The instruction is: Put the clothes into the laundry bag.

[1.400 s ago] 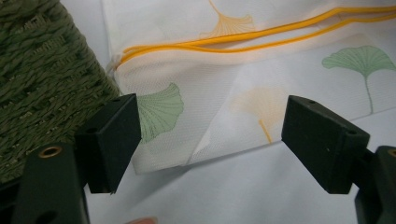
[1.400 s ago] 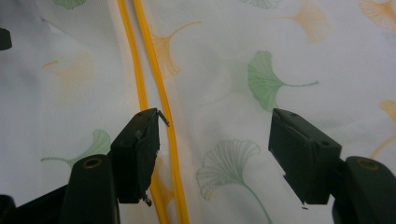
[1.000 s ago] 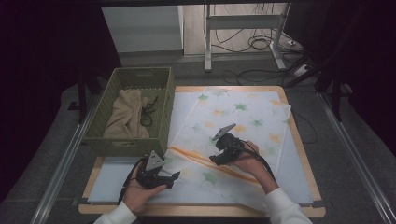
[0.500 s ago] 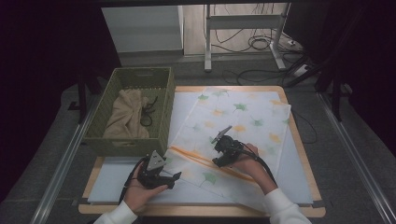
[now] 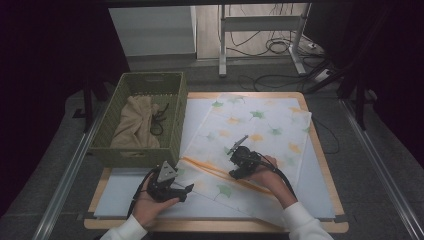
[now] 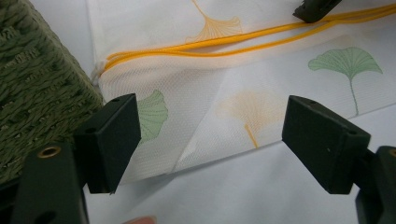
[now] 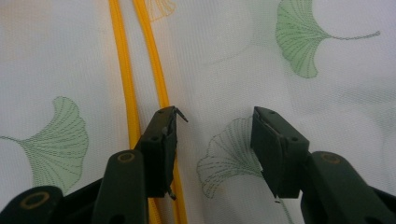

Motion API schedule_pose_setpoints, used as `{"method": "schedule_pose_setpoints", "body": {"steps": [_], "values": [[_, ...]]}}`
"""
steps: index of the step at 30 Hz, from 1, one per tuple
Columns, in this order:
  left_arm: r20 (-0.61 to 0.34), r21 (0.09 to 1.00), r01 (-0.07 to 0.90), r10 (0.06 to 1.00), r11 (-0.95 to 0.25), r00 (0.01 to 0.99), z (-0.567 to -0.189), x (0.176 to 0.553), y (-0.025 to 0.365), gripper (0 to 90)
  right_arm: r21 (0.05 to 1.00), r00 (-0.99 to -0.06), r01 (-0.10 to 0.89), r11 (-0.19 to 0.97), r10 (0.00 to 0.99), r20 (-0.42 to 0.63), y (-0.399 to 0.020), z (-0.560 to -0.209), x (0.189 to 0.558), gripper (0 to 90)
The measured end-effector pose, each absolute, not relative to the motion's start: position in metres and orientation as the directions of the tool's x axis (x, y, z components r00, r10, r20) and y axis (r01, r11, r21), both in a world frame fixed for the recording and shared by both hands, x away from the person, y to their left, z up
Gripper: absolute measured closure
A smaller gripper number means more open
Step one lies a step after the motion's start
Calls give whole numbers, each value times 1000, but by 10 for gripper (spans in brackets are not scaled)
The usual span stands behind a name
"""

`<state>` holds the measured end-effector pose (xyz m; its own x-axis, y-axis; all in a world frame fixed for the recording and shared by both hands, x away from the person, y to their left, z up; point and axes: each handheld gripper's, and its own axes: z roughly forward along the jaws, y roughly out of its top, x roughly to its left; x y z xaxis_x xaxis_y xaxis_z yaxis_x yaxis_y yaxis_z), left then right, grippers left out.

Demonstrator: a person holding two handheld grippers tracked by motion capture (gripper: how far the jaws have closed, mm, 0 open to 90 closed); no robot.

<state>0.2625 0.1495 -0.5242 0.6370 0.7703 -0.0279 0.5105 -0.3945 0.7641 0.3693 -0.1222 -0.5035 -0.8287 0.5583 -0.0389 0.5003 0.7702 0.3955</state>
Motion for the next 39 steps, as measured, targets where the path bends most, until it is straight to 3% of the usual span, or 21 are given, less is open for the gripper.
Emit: {"method": "schedule_pose_setpoints", "body": {"steps": [9, 22, 30, 39], "values": [[-25, 763, 510, 771, -397, 637, -525, 263, 150, 192, 395, -827, 507, 766, 562, -28, -124, -503, 371, 548], [-25, 760, 514, 773, -397, 634, -526, 264, 149, 192, 387, -808, 542, 746, 588, -4, -130, -502, 383, 811], [-24, 761, 513, 772, -398, 635, -526, 264, 150, 192, 372, -806, 553, 746, 592, 11, -131, -499, 387, 846], [-37, 766, 512, 769, -388, 638, -525, 263, 149, 192, 419, -792, 562, 713, 610, 26, -139, -483, 389, 862]]}}
